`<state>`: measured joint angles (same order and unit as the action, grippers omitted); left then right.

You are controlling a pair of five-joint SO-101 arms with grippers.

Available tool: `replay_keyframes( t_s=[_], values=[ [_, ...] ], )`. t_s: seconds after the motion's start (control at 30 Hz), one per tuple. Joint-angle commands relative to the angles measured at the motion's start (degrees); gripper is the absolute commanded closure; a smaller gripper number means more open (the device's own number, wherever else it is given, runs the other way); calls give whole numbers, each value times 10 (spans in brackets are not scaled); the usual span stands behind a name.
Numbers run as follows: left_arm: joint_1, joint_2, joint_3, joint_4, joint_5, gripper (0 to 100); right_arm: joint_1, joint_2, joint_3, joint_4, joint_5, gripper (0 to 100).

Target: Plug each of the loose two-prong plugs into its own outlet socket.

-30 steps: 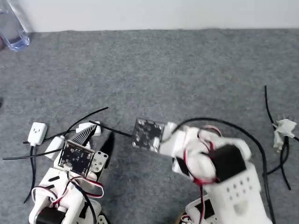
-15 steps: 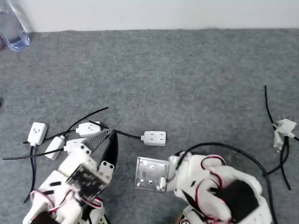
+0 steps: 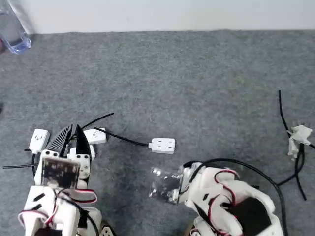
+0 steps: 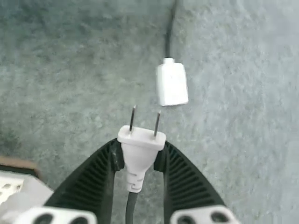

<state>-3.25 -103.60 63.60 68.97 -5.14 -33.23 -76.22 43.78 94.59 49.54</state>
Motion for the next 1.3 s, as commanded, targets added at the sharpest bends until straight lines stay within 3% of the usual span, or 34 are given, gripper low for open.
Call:
replay_keyframes(
  t_s=[0.0,0.07,0.23,0.4,0.63,0.73,0.93,1.17,1.27],
  values=[
    [-15,-11,15,6,91,985,39,9,-2,-29,-7,991],
    [-13,-11,23,-4,155,987,51,10,-2,-48,-18,991],
    [-4,-11,28,-69,282,987,100,28,-4,-131,-137,991],
    [91,-11,11,-99,336,987,152,92,-4,-204,-220,991],
    [255,-11,-35,-57,353,987,151,247,-7,-227,-242,991],
    [262,-10,-36,-103,416,987,138,294,-7,-252,-240,991],
    [265,-10,-38,-178,420,988,71,305,-25,-273,-239,991],
    [283,-10,-36,-237,521,988,35,305,-92,-269,-239,991],
    [310,-10,-34,-249,527,988,28,305,-104,-269,-239,991]
  ],
)
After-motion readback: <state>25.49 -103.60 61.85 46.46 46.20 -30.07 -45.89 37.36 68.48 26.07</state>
